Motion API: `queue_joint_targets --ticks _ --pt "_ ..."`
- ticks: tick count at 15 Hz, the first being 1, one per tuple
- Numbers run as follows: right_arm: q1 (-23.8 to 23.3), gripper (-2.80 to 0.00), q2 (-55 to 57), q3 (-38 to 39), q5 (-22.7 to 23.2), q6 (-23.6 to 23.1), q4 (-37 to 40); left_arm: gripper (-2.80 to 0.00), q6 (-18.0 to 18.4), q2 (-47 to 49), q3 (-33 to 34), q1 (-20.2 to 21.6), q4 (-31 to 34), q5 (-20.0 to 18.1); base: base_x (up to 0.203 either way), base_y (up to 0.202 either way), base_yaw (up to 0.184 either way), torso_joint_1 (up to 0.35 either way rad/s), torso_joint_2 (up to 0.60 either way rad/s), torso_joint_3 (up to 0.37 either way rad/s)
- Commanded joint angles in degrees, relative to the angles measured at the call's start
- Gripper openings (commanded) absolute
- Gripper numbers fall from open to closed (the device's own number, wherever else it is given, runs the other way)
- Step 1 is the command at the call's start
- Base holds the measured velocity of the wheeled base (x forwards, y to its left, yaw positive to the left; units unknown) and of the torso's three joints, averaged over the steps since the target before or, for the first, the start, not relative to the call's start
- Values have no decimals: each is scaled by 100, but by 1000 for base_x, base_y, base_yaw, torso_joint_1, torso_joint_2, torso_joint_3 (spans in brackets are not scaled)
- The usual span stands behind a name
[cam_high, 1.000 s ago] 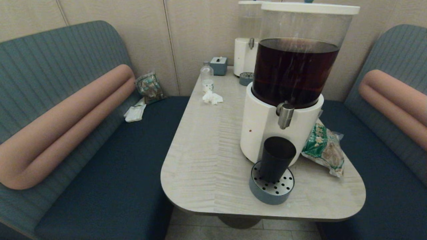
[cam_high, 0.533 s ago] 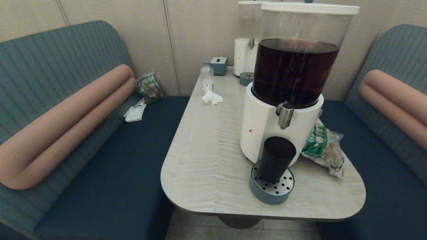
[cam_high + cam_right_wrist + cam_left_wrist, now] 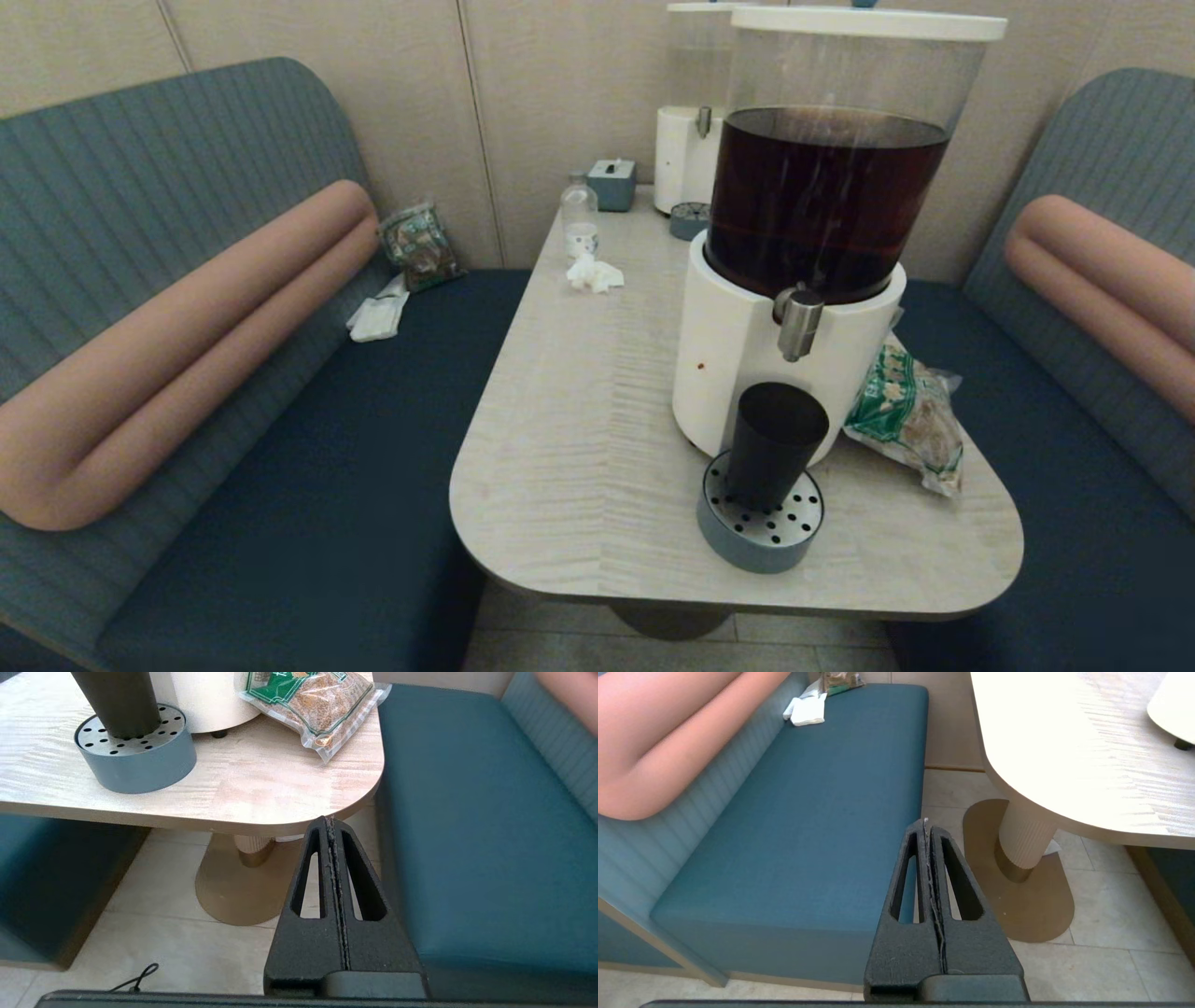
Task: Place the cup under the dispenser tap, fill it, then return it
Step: Turn on the faucet
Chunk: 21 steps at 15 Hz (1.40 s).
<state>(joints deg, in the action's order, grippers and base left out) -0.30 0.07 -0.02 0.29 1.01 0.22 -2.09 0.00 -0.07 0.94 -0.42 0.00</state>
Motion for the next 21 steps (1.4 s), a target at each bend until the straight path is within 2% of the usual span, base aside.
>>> queue_joint_targets --ticks 1,4,7,9,11,13,14,16,17,18,20,21 --pt "4 -280 19 2 -3 5 -5 -280 -2 9 4 3 -2 0 0 0 0 0 0 0" --pt "-5 -280 12 -179 -40 -30 153 -280 -2 9 7 3 -2 0 0 0 0 0 0 0" --pt "-5 -280 627 -1691 -103 110 545 -280 -2 9 7 3 -2 0 0 0 0 0 0 0" --pt "-5 -280 1891 -2776 -122 211 687 -280 -2 9 -1 3 -2 0 0 0 0 0 0 0" --pt "-28 -280 3788 -4237 -182 270 925 -280 -2 9 -1 3 -2 0 0 0 0 0 0 0" --pt "82 -280 5352 -6116 -376 304 1473 -280 -2 9 -1 3 -2 0 0 0 0 0 0 0" --pt "253 -280 5975 -7098 -467 398 1849 -280 -2 9 -1 3 -2 0 0 0 0 0 0 0" --pt "964 -280 7070 -8761 -407 883 2635 -280 -2 9 -1 3 -2 0 0 0 0 0 0 0" --pt "1368 -280 7555 -9305 -99 1320 2982 -280 -2 9 5 3 -2 0 0 0 0 0 0 0" --pt "1641 -280 7854 -9600 527 1840 3221 -280 -2 9 0 3 -2 0 0 0 0 0 0 0" --pt "1775 -280 8087 -9650 1874 2713 3466 -280 -2 9 -1 3 -2 0 0 0 0 0 0 0" --pt "1746 -280 8140 -9578 2142 2915 3505 -280 -2 9 -1 3 -2 0 0 0 0 0 0 0"
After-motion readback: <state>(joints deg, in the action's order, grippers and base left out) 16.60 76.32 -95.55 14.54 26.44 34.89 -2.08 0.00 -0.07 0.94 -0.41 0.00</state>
